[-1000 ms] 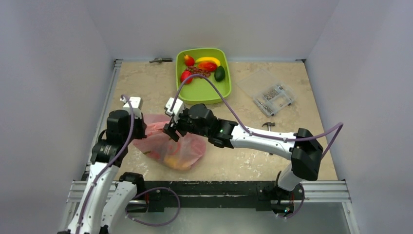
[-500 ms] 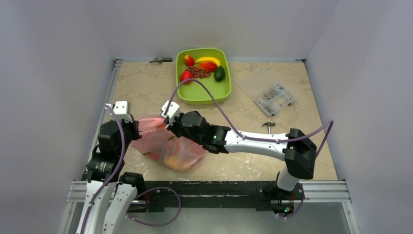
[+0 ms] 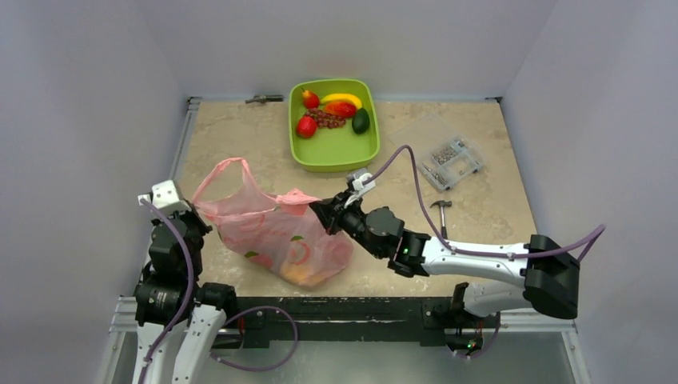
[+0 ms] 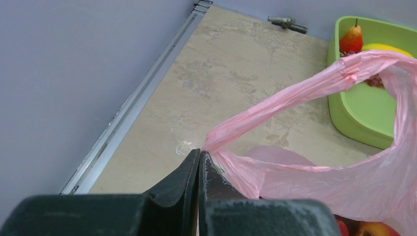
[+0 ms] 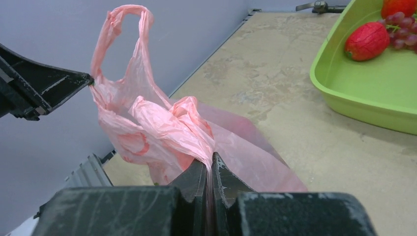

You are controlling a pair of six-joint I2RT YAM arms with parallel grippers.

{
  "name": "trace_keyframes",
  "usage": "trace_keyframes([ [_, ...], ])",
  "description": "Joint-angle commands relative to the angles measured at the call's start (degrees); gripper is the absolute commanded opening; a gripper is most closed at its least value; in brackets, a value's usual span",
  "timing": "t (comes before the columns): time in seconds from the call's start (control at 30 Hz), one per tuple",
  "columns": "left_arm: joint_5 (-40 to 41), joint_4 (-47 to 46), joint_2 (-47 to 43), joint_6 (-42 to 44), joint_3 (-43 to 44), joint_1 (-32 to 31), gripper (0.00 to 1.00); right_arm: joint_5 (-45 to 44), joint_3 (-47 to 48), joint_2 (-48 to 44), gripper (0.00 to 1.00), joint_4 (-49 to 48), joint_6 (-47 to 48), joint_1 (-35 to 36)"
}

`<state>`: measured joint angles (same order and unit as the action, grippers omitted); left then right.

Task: Take the fake fruits out of the plastic bag
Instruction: Untie the plastic bag at the center of the board.

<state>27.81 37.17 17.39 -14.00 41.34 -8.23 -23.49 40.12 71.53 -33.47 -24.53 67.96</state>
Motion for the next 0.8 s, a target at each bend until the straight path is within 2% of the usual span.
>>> trace_keyframes([
  [0.0,2.4,1.7,-0.5,-4.2,1.3,0.5,0.0,1.1,8.6,3.5,0.0,2.6,0.1,-0.4],
  [0.13,3.1,8.3,-0.4,-11.3,4.9,0.5,0.0,0.2,15.5,7.5,0.0,6.4,-1.2,-0.7],
  [0.23,5.0,13.9,0.2,-15.1,9.4,0.5,0.0,0.8,19.6,9.7,0.06,6.5,-4.2,-2.3],
  [0.37,8.0,19.9,1.5,-17.8,14.6,0.5,0.0,9.5,27.1,13.6,0.03,8.2,-10.0,-8.2],
  [0.47,9.8,22.4,0.3,-18.9,15.4,0.5,0.0,15.0,30.4,15.2,0.0,8.9,-11.1,-9.9],
  [0.53,11.1,22.9,-2.0,-19.2,14.8,0.5,0.0,18.3,30.0,14.5,0.0,9.3,-10.4,-9.9],
  [0.63,12.7,23.4,-5.5,-20.2,13.4,0.5,0.0,21.8,23.8,11.4,0.0,7.6,-10.3,-10.0],
  [0.77,8.5,23.7,-9.0,-22.5,10.6,0.5,0.0,23.3,15.1,7.6,0.02,10.0,-11.6,-9.9],
])
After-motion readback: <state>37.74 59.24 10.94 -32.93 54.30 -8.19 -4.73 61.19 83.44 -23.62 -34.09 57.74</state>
